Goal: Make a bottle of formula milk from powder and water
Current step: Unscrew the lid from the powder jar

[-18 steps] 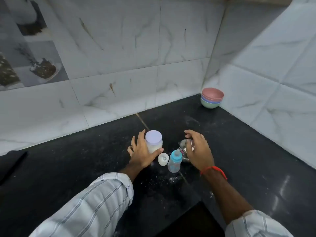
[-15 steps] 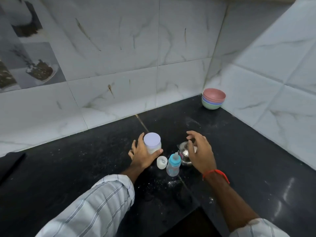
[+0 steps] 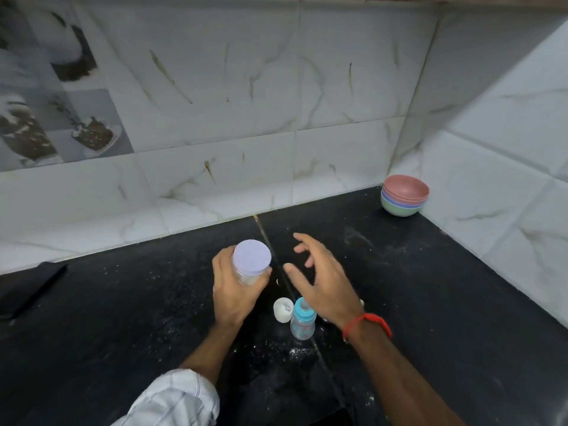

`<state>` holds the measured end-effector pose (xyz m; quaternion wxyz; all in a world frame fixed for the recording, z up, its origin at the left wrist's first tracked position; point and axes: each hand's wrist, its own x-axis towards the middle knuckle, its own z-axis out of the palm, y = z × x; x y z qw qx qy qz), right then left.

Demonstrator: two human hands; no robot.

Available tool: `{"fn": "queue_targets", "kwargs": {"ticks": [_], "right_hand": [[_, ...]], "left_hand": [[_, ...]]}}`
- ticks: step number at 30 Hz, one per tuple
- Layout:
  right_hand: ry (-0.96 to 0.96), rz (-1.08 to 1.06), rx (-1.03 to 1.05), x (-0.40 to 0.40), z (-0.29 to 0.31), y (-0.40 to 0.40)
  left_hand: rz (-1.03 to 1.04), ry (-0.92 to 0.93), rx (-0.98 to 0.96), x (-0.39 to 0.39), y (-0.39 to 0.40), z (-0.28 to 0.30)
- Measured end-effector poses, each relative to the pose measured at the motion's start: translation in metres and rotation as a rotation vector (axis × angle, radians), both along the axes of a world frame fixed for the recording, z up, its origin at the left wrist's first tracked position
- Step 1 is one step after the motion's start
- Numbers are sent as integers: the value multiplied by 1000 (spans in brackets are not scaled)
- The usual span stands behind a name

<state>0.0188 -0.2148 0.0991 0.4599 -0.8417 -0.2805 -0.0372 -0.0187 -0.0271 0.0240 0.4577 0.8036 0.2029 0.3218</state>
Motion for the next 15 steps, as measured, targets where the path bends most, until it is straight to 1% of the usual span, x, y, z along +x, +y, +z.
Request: {"fn": "queue_targets", "kwargs": {"ticks": [3,5,7,9,12,15], "right_hand": [[98,91,-144,-9,3,28],[118,98,-244,-19,1,41],[81,56,-233,-30,-3,50],[48,48,-222,-38,-5,58],[78,65,-331,-46,-1,66],[70,-1,-358,-54,3,75]], "left_hand": [[-73,-29,82,-34,-14,20],[-74,-35,86,-54,-23,22],[-54,-23,74,-71,-24,18],[-65,29,114,-86,-20,12],[-81,125,199,-105,-11,11],[-134,206,220,-110,-3,26]]}}
